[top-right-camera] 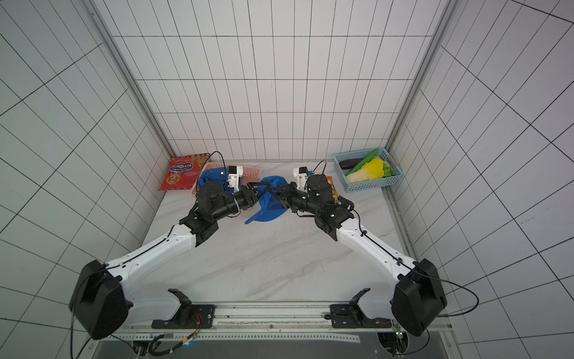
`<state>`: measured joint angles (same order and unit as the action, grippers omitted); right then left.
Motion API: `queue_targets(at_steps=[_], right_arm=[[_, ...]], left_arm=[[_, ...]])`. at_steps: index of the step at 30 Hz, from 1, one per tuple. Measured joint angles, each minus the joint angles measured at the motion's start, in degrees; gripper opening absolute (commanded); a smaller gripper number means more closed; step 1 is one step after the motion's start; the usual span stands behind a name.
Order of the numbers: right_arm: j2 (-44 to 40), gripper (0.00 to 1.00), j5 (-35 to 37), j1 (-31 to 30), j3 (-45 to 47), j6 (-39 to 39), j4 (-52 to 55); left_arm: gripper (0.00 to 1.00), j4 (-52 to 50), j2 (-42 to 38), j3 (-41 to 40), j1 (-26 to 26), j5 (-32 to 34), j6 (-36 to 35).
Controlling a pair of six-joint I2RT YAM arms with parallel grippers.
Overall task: Turn the baseball cap inside out
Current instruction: Turn over the baseball cap.
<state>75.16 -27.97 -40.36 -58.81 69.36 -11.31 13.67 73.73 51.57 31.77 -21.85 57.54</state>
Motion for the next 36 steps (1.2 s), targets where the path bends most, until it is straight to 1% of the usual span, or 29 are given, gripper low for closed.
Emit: queue_targets(at_steps=[2,4,5,7,10,13,15,18,20,23,26,28,32,33,36], right_arm=[[-0.5,0.00,0.1,0.8,0.0,-0.4,0.0],[-1.2,0.00,0.4,2.0,0.0,-0.3,-0.2],[-1.6,0.00,0.7,2.6,0.0,0.0,-0.5],[-2.4,0.00,2.0,3.7,0.3,1.7,-1.6],[-3.4,0.00,3.9,4.2,0.7,4.1,-3.0],[-3.6,0.00,5.7,4.4,0.7,5.6,-4.0],[-3.6,0.00,6.9,4.4,0.7,6.4,-4.3],[-3.6,0.00,8.8,4.4,0.7,7.9,-4.5],[-3.6,0.00,9.6,4.4,0.6,9.0,-4.8],[-3.3,0.00,9.9,4.4,-0.2,10.4,-5.2],[-2.7,0.00,9.9,4.3,-1.8,11.1,-5.5],[-2.6,0.00,10.1,4.2,-2.3,11.5,-6.0],[-2.6,0.00,10.5,4.2,-2.6,12.4,-6.8],[-2.6,0.00,10.6,4.2,-2.6,12.6,-6.9],[-2.6,0.00,10.8,4.2,-2.6,13.1,-7.0]], left_arm=[[0.92,-1.2,-1.7,-1.0,-0.5,0.0,-1.9],[0.96,-2.8,-4.0,-2.5,-1.1,-0.1,-5.2],[0.98,-3.7,-5.4,-3.3,-1.4,-0.3,-7.5],[0.99,-5.5,-8.2,-4.8,-0.9,-0.7,-13.3],[0.99,-8.1,-11.0,-6.0,1.9,-0.9,-21.1],[0.98,-9.7,-12.1,-6.7,7.0,0.5,-28.4],[0.98,-10.5,-11.8,-7.1,10.4,2.8,-32.3],[0.98,-10.3,-11.1,-8.5,13.0,7.0,-36.1],[0.98,-8.5,-10.5,-10.3,13.2,11.1,-37.8],[0.99,-5.8,-9.8,-13.1,13.2,19.2,-39.8],[0.99,-4.0,-8.7,-13.7,13.1,24.9,-42.0],[0.98,-2.2,-8.2,-13.7,13.1,25.7,-43.6],[0.98,1.4,-6.1,-13.7,13.0,23.8,-46.4],[0.97,2.2,-5.2,-13.7,12.9,23.4,-46.9],[0.78,4.8,-0.9,-13.7,11.9,21.9,-47.8]])
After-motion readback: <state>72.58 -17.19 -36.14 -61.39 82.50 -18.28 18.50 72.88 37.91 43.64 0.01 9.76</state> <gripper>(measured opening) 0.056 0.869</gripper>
